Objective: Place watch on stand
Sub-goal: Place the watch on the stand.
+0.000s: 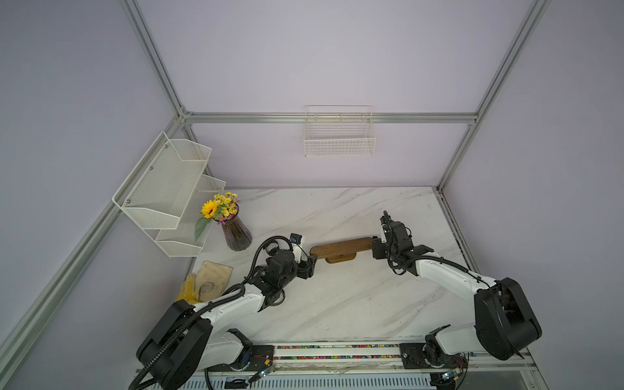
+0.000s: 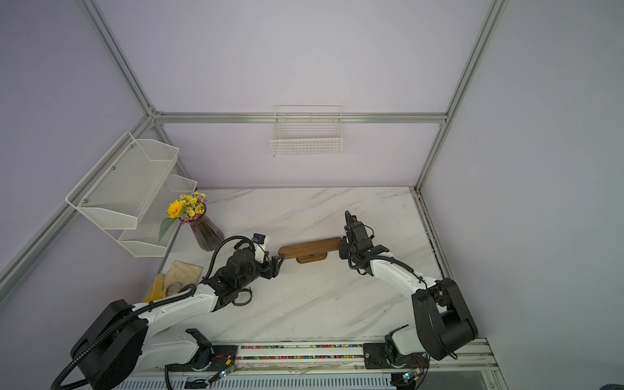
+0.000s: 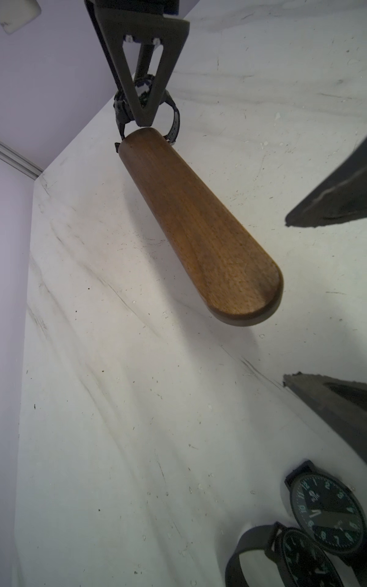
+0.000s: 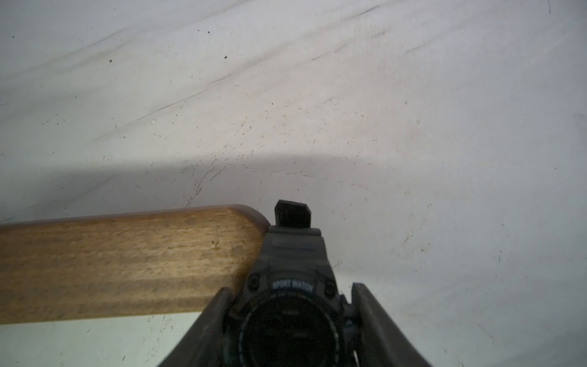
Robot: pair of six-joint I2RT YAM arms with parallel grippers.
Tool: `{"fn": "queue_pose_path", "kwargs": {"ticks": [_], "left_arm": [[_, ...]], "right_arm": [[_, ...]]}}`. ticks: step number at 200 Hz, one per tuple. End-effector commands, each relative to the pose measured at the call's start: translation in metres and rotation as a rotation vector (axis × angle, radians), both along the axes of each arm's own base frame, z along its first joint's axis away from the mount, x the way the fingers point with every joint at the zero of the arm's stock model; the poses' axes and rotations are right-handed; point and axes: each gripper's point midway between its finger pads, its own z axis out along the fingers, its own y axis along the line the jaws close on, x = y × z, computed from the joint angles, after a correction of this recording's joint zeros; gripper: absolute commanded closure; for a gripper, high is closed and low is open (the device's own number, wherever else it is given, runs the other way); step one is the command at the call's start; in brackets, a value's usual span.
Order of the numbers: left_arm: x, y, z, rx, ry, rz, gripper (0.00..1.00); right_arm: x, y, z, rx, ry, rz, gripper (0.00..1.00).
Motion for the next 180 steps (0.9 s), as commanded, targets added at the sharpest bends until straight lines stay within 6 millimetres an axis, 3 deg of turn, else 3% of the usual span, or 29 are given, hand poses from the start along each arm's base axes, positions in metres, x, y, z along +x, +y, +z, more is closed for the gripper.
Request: {"fn": "queue_pose_path", "kwargs": {"ticks": [1,122,127,132,180], "left_arm": [[0.013,-0.013,0.025,-0.087,-0.042,-0.018,0.30],[0.039,-0.021,0.026,-0.161,-0.024,-0.029,0.38],[0.040,-0.021,0.028,-0.163,-0.027,-0.027,0.38],[0.041,-0.021,0.015,-0.148,0.002,-0.024,0.39],[0.045,-0.029,0.009,-0.140,0.017,-0.060,0.42]], "right_arm": [[0.011,0.007,0.020,0.038,-0.066,0.017,0.58],[0.001,0.008,0.018,0.036,-0.050,0.054,0.59],[0.000,0.008,0.027,0.043,-0.070,0.057,0.59],[0.000,0.008,0.028,0.044,-0.069,0.058,0.59],[-0.005,0.010,0.023,0.049,-0.036,0.067,0.58]]}}
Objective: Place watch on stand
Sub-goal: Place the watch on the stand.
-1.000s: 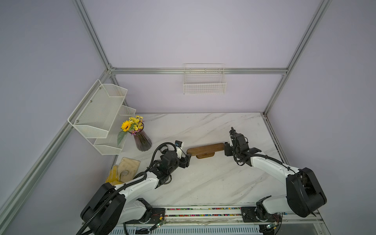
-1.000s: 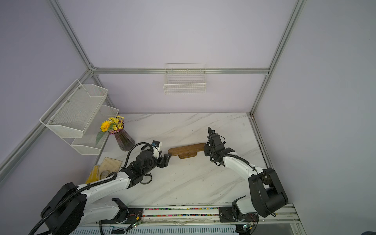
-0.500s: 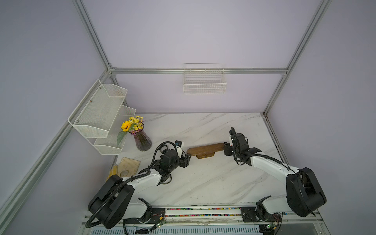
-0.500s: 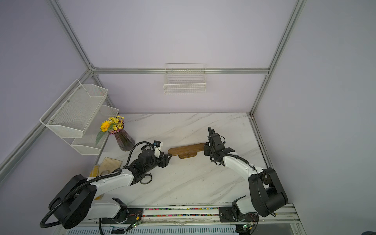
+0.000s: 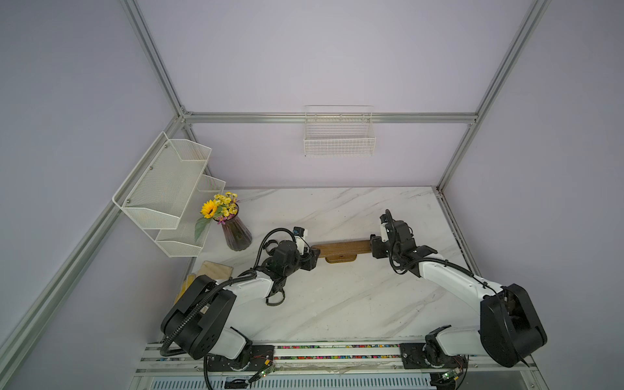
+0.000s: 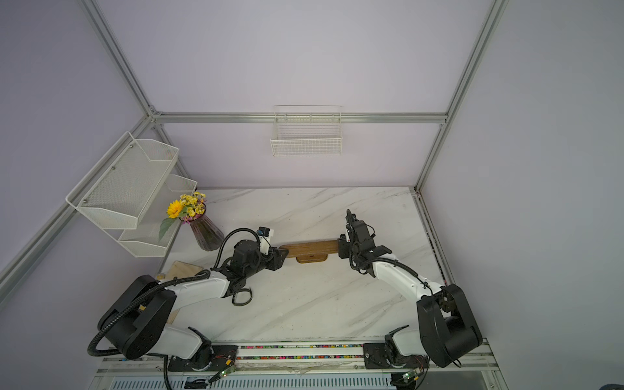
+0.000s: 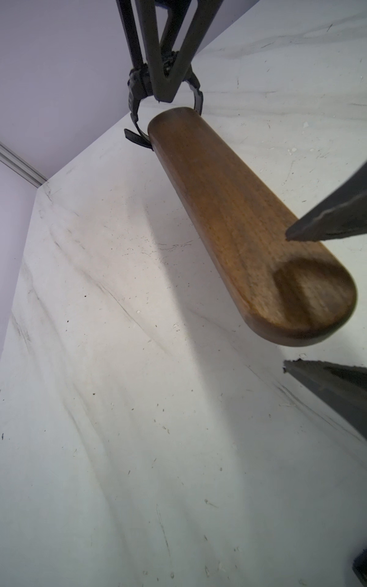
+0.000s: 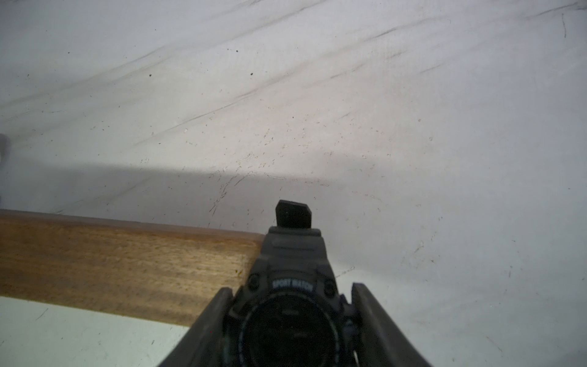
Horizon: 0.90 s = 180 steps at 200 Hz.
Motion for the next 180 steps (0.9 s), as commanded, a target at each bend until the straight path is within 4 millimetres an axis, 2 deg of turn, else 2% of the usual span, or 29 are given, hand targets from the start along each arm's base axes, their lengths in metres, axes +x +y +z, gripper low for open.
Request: {"fn": "queue_pose_path", "kwargs": {"ticks": [1,57,62,97,147,180], "left_arm": [[0.013,-0.013,0.027,-0.057,-0.059,-0.028,0.42],[0.012,-0.026,0.026,-0.078,-0.051,-0.098,0.48],[0.011,-0.027,0.026,-0.080,-0.051,-0.104,0.48],[0.010,-0.028,0.027,-0.088,-0.056,-0.113,0.50],[0.009,-0.031,0.028,-0.103,-0.054,-0.127,0.50],[0.008,-0.033,0.028,-0.109,-0.054,-0.133,0.51]], "right_arm": [[-0.001,0.002,0.008,0.014,-0.010,0.018,0.58],[-0.002,0.007,0.006,0.026,0.006,0.032,0.57],[-0.001,0.008,-0.003,0.017,0.028,0.033,0.57],[-0.001,0.014,-0.004,0.011,0.034,0.040,0.57],[0.000,0.032,-0.001,0.015,0.027,0.063,0.57],[0.000,0.045,-0.005,0.011,0.043,0.072,0.57]]}}
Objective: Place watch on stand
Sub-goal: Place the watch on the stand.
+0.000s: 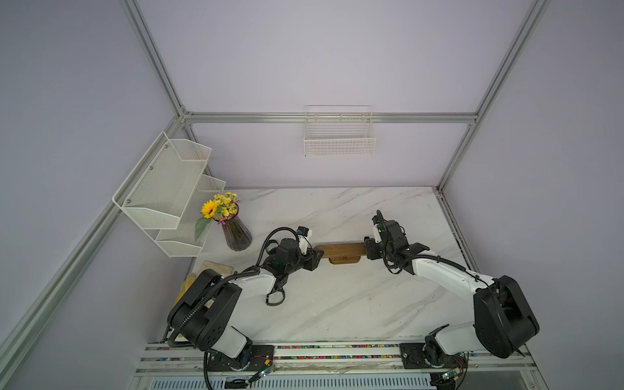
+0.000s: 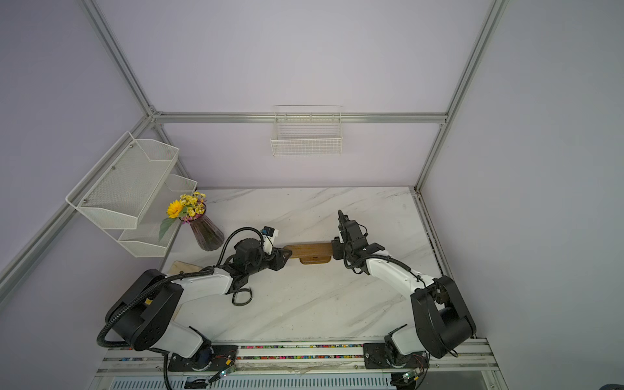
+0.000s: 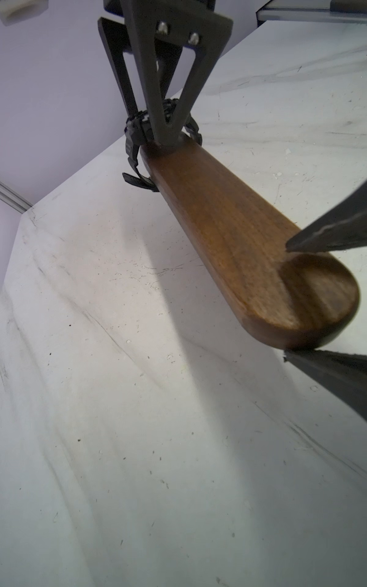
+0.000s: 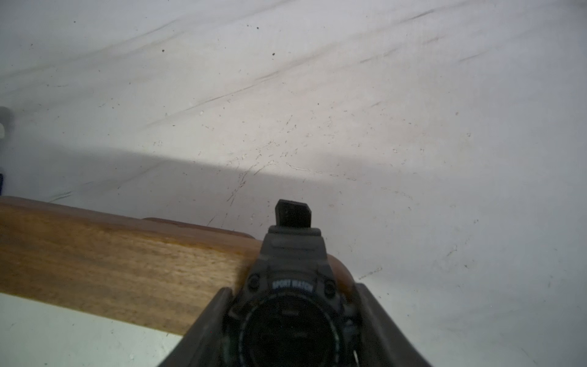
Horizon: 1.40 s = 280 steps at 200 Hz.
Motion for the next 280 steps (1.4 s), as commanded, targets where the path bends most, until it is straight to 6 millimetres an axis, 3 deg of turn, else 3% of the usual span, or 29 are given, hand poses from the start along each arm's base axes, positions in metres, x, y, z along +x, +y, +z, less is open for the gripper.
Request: {"fn": "queue_pose_path", "kwargs": {"ticks": [1,132,227,280], "left_arm": [[0.011,-0.013,0.029,-0.064,-0.077,-0.030,0.51],[0.011,-0.015,0.022,-0.067,-0.063,-0.035,0.53],[0.012,-0.014,0.021,-0.067,-0.063,-0.031,0.53],[0.011,-0.013,0.021,-0.066,-0.064,-0.027,0.53]], "right_arm": [[0.002,0.014,0.002,0.014,0.000,0.005,0.57],[-0.010,0.059,-0.001,0.021,0.008,0.036,0.57],[-0.014,0.075,-0.007,0.016,0.017,0.041,0.53],[-0.016,0.069,-0.004,0.016,0.009,0.023,0.45]]}}
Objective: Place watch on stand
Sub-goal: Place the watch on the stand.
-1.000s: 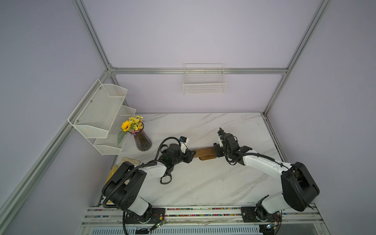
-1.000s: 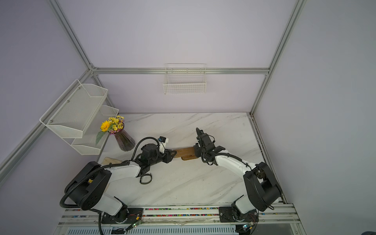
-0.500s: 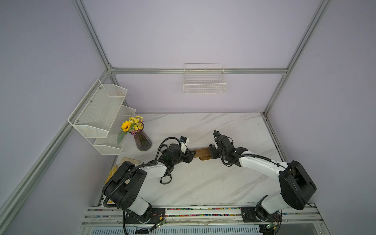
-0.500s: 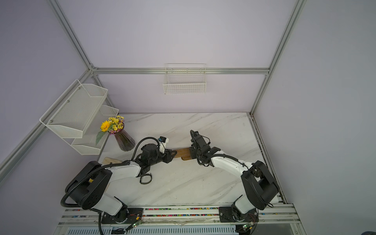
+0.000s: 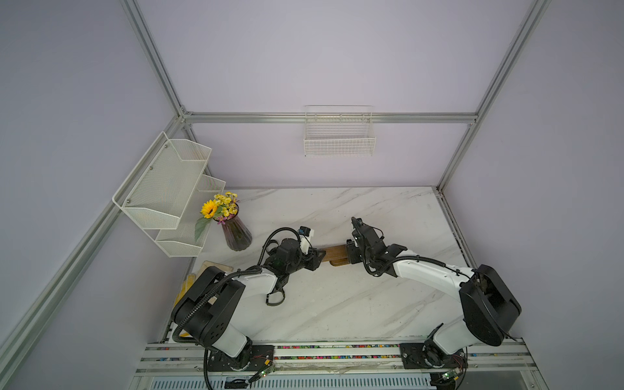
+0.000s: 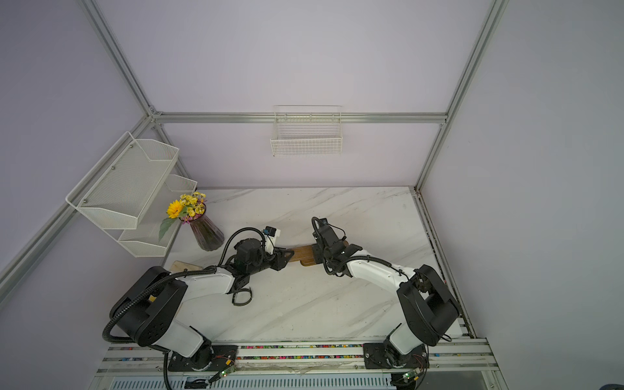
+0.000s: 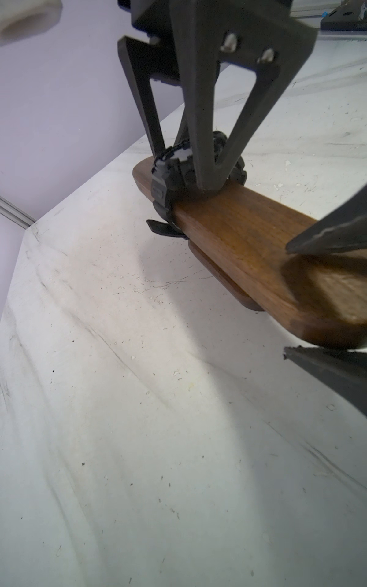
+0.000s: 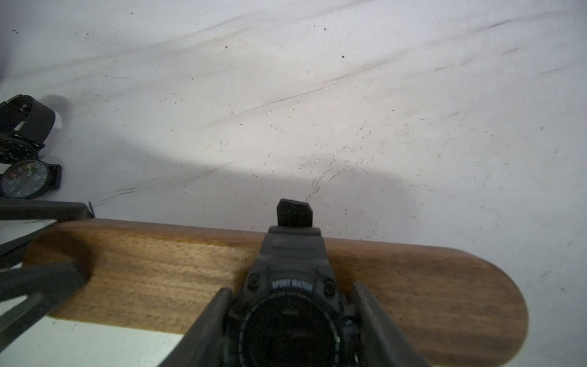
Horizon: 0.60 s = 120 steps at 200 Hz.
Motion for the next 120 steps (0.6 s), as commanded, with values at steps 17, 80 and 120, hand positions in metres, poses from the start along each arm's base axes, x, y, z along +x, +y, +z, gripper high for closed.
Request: {"fn": "queue_pose_path", "kwargs": {"ticks": [17,80,120], "left_arm": [[0.011,-0.005,0.021,-0.040,-0.053,0.006,0.53],[0.009,-0.004,0.021,-0.037,-0.055,0.006,0.52],[0.009,-0.003,0.022,-0.034,-0.060,0.012,0.51]], "right_arm": [[-0.006,0.003,0.001,0.017,0.017,-0.008,0.43],[-0.008,0.003,0.006,0.021,0.009,0.009,0.34],[-0.009,0.001,0.015,0.024,-0.003,0.007,0.32]]}}
